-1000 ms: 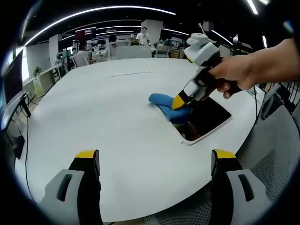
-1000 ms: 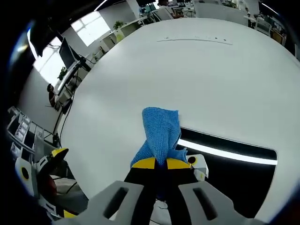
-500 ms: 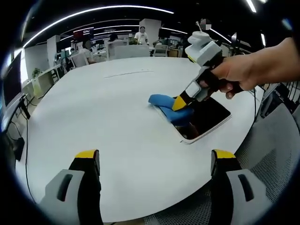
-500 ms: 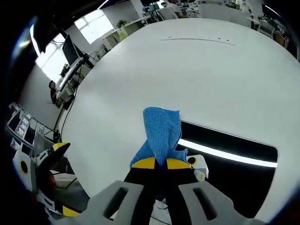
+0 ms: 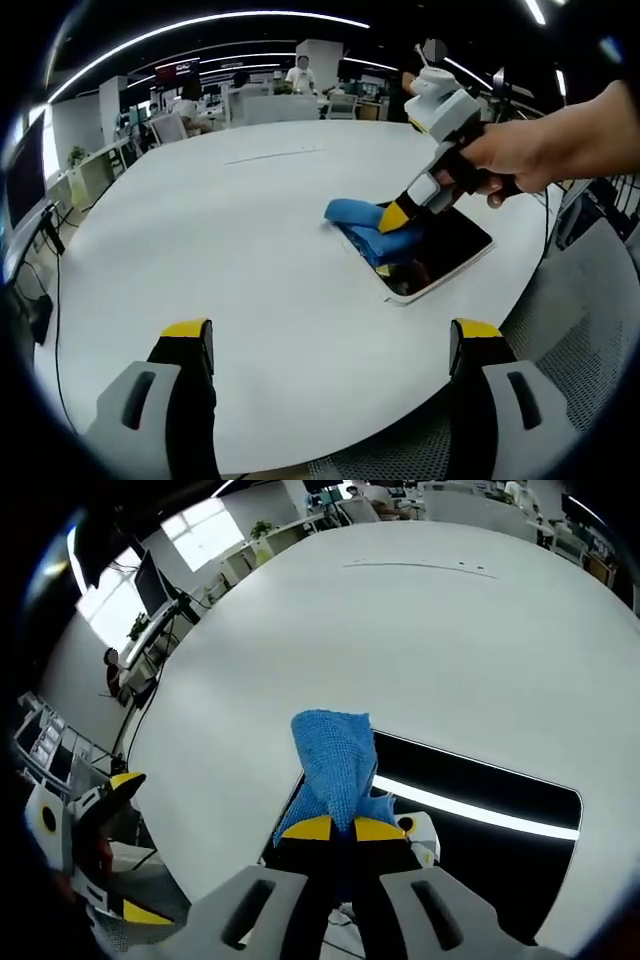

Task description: Wipe the mirror surface with the cleaning cloth until all visible marks leave the cleaned area.

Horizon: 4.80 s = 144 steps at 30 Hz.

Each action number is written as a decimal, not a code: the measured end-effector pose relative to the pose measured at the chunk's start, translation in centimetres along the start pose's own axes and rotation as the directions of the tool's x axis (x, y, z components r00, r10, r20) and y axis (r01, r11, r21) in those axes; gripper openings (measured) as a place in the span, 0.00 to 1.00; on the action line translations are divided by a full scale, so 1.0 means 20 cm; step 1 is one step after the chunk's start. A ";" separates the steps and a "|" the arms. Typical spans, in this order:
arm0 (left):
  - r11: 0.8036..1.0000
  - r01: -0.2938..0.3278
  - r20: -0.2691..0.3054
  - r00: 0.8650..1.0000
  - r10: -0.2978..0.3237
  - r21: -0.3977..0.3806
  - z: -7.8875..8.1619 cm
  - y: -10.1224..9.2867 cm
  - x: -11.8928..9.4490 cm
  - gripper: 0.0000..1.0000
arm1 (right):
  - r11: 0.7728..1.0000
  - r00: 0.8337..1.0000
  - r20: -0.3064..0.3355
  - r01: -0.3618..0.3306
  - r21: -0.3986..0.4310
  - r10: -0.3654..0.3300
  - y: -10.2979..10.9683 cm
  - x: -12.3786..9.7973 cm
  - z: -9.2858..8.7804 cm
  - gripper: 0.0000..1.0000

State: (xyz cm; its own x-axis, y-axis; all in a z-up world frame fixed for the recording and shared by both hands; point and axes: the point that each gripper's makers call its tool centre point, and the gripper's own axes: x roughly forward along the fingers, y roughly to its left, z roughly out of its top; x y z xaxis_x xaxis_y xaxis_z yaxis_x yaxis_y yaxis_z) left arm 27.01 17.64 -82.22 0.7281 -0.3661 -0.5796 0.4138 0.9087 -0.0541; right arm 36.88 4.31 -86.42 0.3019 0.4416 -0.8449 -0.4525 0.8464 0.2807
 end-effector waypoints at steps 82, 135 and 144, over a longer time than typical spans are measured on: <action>0.999 0.038 0.031 0.999 -0.039 0.014 0.03 -0.04 0.00 0.99 | 0.972 0.986 0.029 0.157 0.176 -0.164 -0.70 -0.36 -0.29 0.00; 0.995 0.079 0.076 0.994 -0.083 0.058 0.09 -0.10 0.00 0.99 | 0.936 0.968 -0.028 0.249 0.250 -0.250 -0.70 -0.38 -0.33 0.00; 0.994 0.094 0.101 0.990 -0.100 0.059 0.10 -0.11 0.00 0.99 | 0.934 0.971 -0.053 0.241 0.262 -0.235 -0.71 -0.37 -0.33 0.00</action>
State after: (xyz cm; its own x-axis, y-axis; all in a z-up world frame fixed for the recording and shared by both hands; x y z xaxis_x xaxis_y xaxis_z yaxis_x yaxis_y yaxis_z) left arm 27.23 15.20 -80.46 0.7344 -0.4732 -0.4865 0.5118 0.8569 -0.0608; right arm 35.52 -12.96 -87.14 0.3549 0.2138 -0.9101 -0.1299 0.9753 0.1785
